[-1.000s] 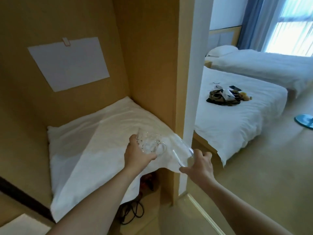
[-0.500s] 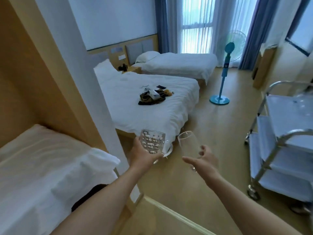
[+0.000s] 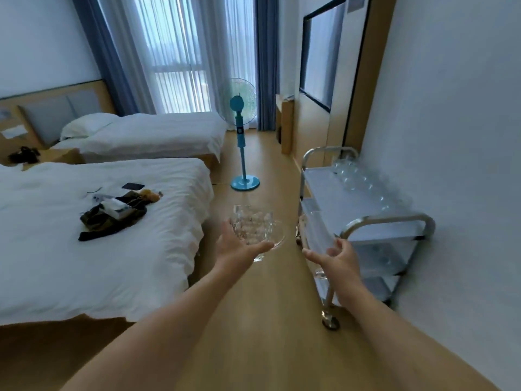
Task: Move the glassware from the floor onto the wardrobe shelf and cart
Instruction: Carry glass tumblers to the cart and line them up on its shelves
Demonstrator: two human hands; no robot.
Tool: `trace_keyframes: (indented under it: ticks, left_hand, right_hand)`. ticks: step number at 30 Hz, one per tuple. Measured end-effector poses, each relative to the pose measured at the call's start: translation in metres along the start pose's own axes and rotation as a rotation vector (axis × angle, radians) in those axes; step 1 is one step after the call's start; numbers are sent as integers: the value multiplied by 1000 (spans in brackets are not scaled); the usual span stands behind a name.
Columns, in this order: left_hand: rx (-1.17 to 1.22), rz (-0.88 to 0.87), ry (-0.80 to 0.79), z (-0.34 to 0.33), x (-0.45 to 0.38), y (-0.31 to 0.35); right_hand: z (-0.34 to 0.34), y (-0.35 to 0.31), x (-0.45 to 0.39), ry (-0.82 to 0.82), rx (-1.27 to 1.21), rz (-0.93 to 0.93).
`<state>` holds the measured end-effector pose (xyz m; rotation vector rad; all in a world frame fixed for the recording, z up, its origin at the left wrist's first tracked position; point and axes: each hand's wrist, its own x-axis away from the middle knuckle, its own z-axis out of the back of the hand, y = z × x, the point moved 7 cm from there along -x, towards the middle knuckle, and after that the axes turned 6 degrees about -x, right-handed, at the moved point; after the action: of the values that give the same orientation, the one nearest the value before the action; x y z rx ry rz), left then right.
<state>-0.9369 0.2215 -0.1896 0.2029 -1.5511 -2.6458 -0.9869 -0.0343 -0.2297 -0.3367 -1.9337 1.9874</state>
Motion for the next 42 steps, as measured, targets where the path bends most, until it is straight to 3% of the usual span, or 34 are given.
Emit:
trace_keyframes:
  ticks: [7, 17, 23, 27, 37, 42]
  left_hand:
    - [213, -60, -225, -67, -111, 29]
    - [425, 110, -583, -166, -210, 18]
    - [615, 197, -804, -211, -284, 41]
    - [585, 310, -851, -245, -344, 57]
    - [294, 245, -730, -333, -467, 51]
    - [233, 211, -842, -380, -497, 60]
  right_hand:
    - [8, 2, -87, 167, -38, -43]
    - [10, 17, -183, 248, -34, -113]
    - [-1, 14, -293, 238, -64, -89]
    - [-6, 19, -372, 248, -147, -130]
    - [14, 53, -486, 338, -168, -264]
    - [29, 64, -513, 434, -135, -282]
